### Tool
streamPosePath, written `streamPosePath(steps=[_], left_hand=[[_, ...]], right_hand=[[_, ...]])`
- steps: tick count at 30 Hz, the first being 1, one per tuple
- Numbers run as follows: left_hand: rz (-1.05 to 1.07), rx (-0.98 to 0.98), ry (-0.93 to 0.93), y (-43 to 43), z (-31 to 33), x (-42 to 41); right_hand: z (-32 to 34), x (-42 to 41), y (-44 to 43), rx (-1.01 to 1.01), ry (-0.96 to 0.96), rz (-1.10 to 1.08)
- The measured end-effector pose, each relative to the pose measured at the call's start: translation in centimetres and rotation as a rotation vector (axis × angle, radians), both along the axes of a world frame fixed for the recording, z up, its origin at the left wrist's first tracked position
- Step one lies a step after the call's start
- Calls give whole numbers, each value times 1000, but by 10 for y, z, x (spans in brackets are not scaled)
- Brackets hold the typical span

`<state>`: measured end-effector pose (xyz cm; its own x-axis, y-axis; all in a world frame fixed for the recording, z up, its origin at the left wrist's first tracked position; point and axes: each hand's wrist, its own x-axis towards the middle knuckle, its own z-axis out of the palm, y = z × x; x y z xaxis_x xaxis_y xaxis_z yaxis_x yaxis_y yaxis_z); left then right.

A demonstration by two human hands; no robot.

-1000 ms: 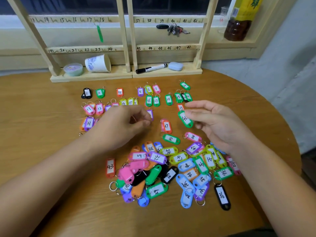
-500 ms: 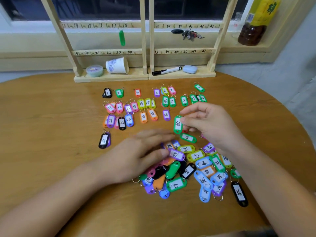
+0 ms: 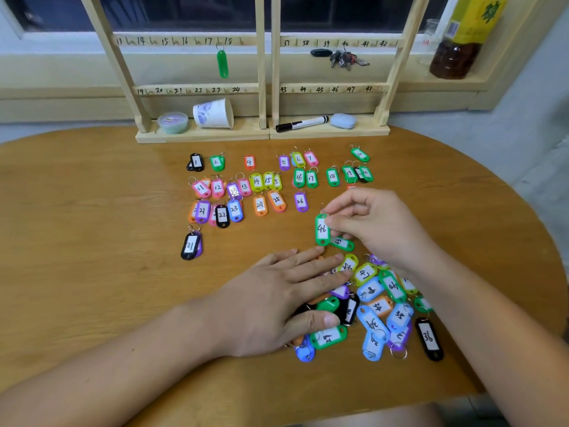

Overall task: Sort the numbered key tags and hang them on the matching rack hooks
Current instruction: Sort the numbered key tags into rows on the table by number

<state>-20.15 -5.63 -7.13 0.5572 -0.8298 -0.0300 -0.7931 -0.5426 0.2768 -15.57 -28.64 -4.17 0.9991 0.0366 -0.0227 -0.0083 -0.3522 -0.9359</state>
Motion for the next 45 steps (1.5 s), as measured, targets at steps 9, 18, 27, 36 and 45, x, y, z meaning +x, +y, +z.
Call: streamPosePath(steps=[9, 18, 27, 36, 45], left_hand=[[-33, -81, 32, -5, 1, -15], [174, -381, 35, 30, 9, -6], [207, -415, 316, 56, 11, 2], [212, -411, 287, 44, 5, -1], [296, -455, 138, 7, 17, 7]], right_hand=[[-5, 4, 11, -154, 21, 39], [-19, 4, 11, -372, -46, 108], [16, -41, -37, -644, -85, 319], [18, -47, -47, -776, -22, 439], [21, -46, -58, -797, -13, 430]])
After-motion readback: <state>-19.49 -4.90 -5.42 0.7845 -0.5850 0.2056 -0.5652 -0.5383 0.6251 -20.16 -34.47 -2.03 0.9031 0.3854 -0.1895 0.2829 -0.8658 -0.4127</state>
